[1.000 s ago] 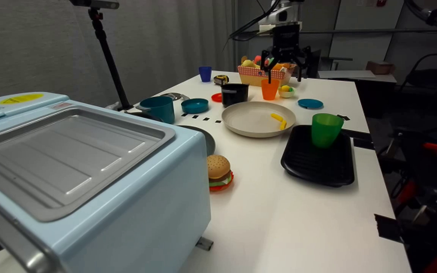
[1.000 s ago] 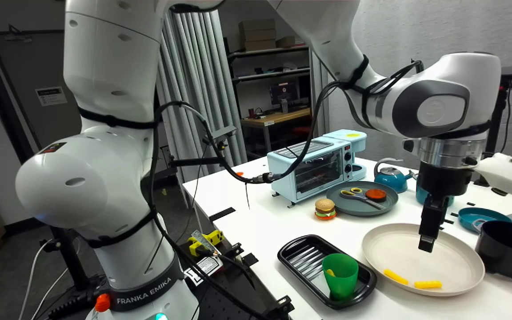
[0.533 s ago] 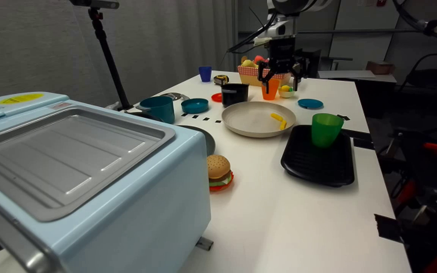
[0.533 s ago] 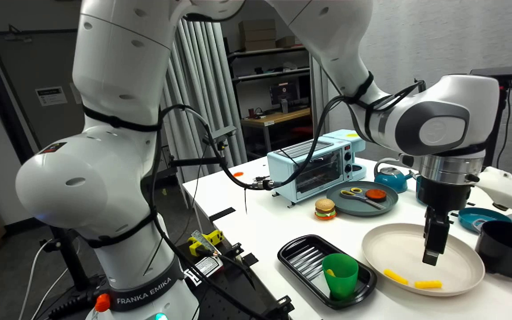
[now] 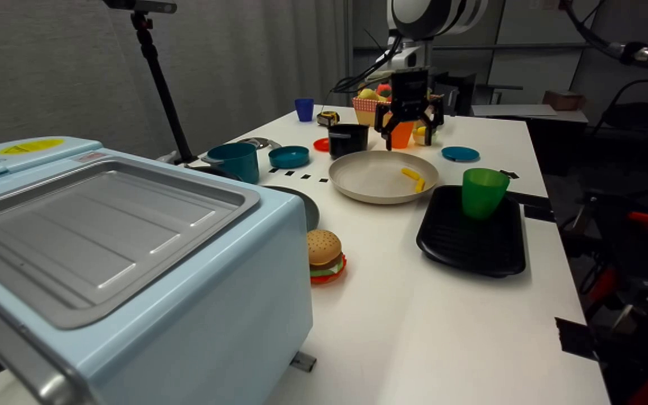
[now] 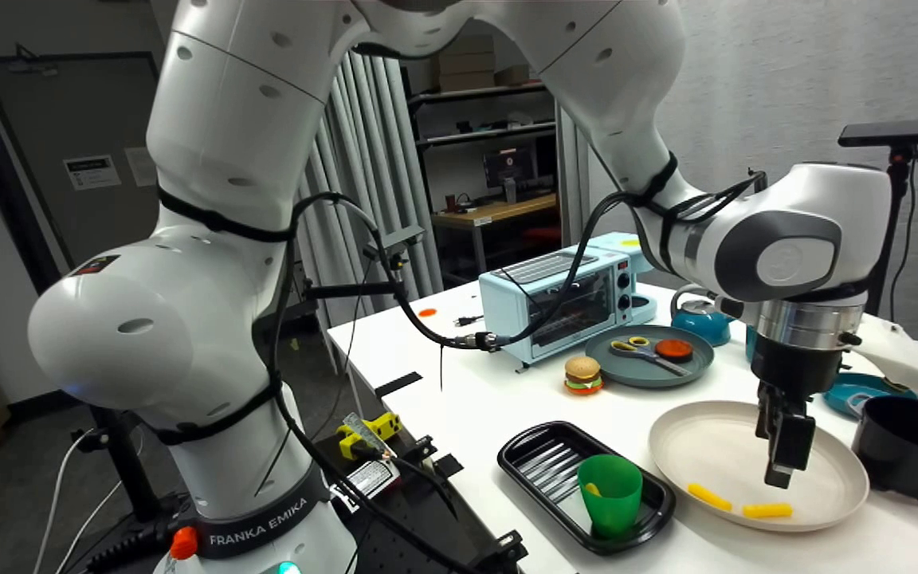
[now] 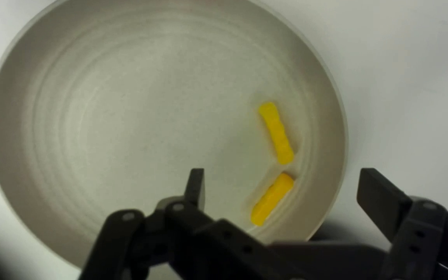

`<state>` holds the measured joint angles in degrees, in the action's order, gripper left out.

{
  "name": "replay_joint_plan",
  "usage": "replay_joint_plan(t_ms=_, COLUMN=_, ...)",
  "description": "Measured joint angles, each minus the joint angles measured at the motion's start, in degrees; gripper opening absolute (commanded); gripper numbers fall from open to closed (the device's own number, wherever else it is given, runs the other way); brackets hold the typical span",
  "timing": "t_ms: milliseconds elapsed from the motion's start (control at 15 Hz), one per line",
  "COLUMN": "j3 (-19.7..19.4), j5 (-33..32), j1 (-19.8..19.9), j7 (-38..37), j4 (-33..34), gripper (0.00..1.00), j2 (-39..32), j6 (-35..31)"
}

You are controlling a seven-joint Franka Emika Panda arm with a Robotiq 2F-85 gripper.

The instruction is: Take the objects on the plate and put them in the cup

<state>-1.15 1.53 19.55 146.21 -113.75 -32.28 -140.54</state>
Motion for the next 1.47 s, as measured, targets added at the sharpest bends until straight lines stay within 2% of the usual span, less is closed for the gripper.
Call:
replay_joint_plan(t_ms=867, j3=1.4, j5=0.0, j1=0.6, j7=4.5, j4=1.4, gripper=1.00, j2=-4.5, j6=-4.5)
replay_joint_plan(t_ms=1467, j3=3.5, j5=0.1, j1=2.7, j7=7.6, j4=1.4, gripper=1.00, j2=-6.6, j6=-6.3)
